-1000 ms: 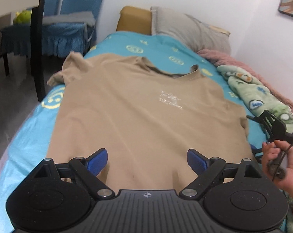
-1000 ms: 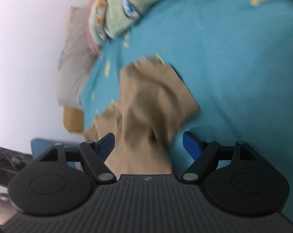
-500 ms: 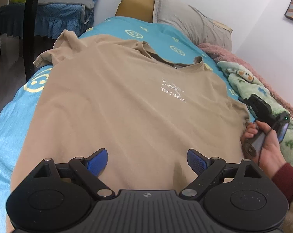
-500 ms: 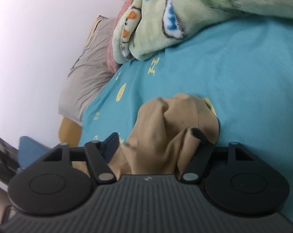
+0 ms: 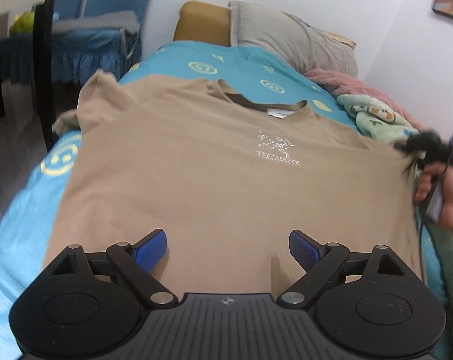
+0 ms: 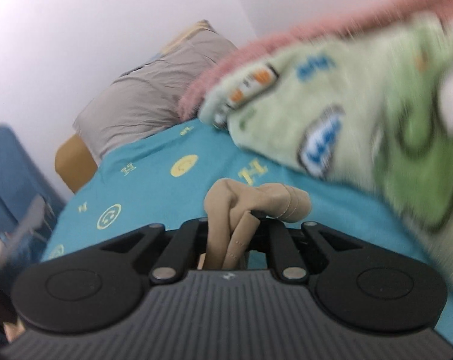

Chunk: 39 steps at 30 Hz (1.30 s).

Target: Fold clothes

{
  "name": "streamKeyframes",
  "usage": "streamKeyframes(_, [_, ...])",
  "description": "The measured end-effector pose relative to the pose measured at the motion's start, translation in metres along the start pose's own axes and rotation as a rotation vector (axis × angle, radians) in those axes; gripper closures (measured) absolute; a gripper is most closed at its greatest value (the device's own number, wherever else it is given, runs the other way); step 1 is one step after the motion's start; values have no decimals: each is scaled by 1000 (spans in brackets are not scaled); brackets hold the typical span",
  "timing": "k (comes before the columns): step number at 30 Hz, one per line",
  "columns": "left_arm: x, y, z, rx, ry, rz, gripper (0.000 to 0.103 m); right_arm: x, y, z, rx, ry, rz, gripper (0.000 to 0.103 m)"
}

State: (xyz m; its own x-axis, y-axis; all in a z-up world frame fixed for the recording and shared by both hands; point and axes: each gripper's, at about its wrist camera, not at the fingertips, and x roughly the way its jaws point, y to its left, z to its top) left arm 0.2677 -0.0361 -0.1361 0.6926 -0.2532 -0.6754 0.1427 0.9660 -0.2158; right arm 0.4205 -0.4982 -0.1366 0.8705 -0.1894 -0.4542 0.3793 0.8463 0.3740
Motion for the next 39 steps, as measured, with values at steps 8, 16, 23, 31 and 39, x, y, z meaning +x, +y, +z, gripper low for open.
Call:
streamKeyframes(8, [-26,6,13,69,-50,47,12,-58,125,0,-309,-87,-47,92])
streamKeyframes(16, [-52,72,41,-68,-133,106,12,-44,242,-80,-563,16,45,91])
streamKeyframes(23, [-37,94,42,-106,-110,96,12,-4,270,-131,-630,163,78,78])
streamKeyframes(31, [-22,84,34,-76,-75,60,12,-65,243,-113,-502,230,276,8])
streamKeyframes(39, [-29,64,22,-18,-82,76,12,-233,162,-92,-418,193,256,8])
